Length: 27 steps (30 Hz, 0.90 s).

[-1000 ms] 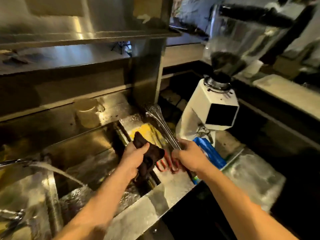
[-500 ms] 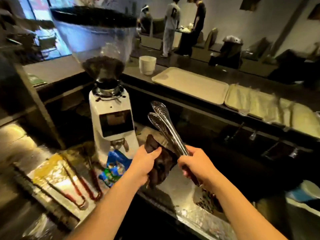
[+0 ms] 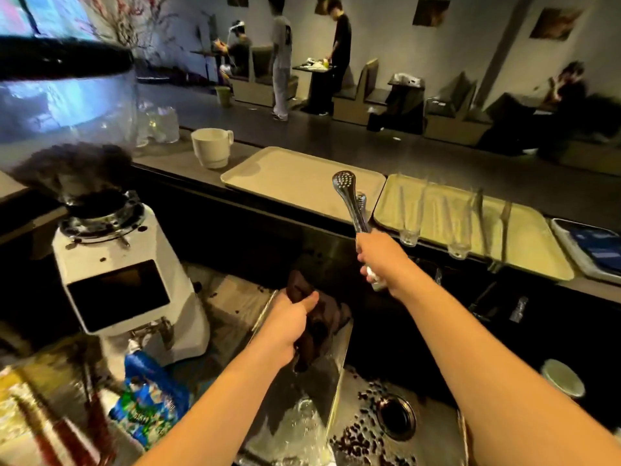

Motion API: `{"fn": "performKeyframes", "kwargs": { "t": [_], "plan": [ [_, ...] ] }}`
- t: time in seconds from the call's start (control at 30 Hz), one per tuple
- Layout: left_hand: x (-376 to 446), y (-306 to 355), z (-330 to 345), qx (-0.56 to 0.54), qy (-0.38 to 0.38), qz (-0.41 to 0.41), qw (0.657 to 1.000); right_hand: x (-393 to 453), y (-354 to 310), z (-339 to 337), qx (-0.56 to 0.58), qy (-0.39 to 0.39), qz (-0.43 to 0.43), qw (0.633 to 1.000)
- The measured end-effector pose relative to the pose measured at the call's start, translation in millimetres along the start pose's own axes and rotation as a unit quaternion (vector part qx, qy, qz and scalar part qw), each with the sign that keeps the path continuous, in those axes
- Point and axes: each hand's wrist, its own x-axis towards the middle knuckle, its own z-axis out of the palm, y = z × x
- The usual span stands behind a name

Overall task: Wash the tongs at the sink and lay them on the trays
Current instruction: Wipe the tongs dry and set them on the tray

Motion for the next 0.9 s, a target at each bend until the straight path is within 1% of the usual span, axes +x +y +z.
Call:
{"fn": "performKeyframes", "kwargs": {
  "t": [0.07, 0.17, 0.23, 0.27, 0.33, 0.4, 0.43, 0.5, 0.63, 0.7, 0.73, 0.8, 0.87, 0.9],
  "plan": [
    [8, 5, 4, -0.002, 0.007, 0.01, 1.0, 28, -16, -5, -0.103, -0.018, -0.021, 0.994],
    [21, 8, 7, 0.0, 0.024, 0.01, 1.0, 59, -30, -9, -0.182, -0.02, -0.009, 0.983],
    [30, 8, 6, 0.003, 0.035, 0.015, 0.999, 73, -37, -9, -0.244, -0.003, 0.0, 0.97],
    [32, 7, 5, 0.006, 0.039, 0.015, 0.999, 76, -39, -10, -0.292, 0.016, -0.007, 0.956],
    [40, 5, 2, 0.015, 0.051, 0.012, 0.998, 85, -43, -9, -0.392, 0.071, -0.039, 0.917],
    [47, 4, -3, 0.01, 0.06, 0.012, 0.998, 96, -44, -6, -0.443, 0.106, -0.054, 0.888],
    [49, 4, -5, 0.01, 0.063, 0.014, 0.998, 101, -45, -3, -0.456, 0.112, -0.054, 0.881],
    [54, 4, -8, 0.023, 0.065, 0.013, 0.998, 110, -45, 3, -0.459, 0.108, -0.046, 0.881],
    [58, 6, -12, 0.032, 0.061, 0.008, 0.998, 126, -42, 10, -0.399, 0.105, -0.033, 0.91],
    [59, 6, -16, 0.03, 0.067, 0.01, 0.997, 129, -41, 11, -0.378, 0.111, -0.035, 0.918],
    [60, 6, -18, 0.027, 0.069, 0.011, 0.997, 127, -40, 12, -0.379, 0.123, -0.04, 0.916],
    [60, 7, -22, 0.014, 0.074, 0.01, 0.997, 119, -39, 12, -0.394, 0.172, -0.07, 0.9],
    [58, 8, -28, 0.0, 0.083, 0.011, 0.996, 103, -37, 17, -0.403, 0.214, -0.126, 0.881],
    [55, 9, -31, -0.008, 0.089, 0.012, 0.996, 93, -34, 21, -0.402, 0.222, -0.16, 0.874]
  ]
}}
